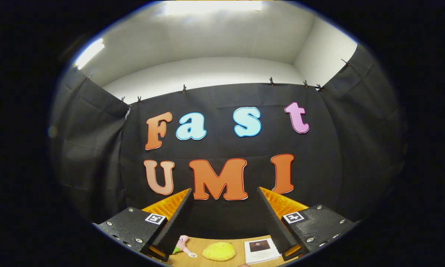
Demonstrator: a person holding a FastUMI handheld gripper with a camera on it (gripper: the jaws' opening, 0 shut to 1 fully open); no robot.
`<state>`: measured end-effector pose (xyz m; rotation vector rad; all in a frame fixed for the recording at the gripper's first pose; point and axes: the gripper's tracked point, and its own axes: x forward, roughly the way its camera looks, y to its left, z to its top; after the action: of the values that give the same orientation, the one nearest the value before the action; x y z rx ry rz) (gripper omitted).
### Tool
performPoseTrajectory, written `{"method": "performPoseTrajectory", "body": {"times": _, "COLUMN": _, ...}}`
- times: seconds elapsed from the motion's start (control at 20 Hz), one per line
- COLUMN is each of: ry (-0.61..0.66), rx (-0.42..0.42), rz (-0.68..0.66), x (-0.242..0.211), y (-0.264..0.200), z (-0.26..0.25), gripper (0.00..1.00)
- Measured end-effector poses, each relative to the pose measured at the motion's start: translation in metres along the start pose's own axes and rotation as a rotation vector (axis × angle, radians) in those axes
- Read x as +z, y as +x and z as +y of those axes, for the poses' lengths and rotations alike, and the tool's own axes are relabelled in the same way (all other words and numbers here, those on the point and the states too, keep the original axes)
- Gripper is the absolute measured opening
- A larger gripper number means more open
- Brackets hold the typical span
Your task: Open the storage box then place both shoes into the box .Put the left shoe in first, then the right shoe, with the right side of both shoes facing outward in a uniform manner.
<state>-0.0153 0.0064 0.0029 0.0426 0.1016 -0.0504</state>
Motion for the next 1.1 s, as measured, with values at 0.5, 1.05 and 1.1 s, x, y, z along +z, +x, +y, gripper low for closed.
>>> {"method": "performPoseTrajectory", "body": {"times": 0.5, "ry": 0.178, "rx": 0.082, "rz": 0.263, "x": -0.072, "y": -0.012, "z": 0.034, "gripper": 0.98}}
{"method": "performPoseTrajectory", "body": {"times": 1.05, "ry": 0.411, "rx": 0.244, "rz": 0.621, "x": -0.189, "y": -0.041, "z": 0.11, "gripper": 0.98}}
{"method": "performPoseTrajectory", "body": {"times": 1.1, "ry": 0.417, "rx": 0.261, "rz": 0.648, "x": -0.2, "y": -0.044, "z": 0.119, "gripper": 0.98}}
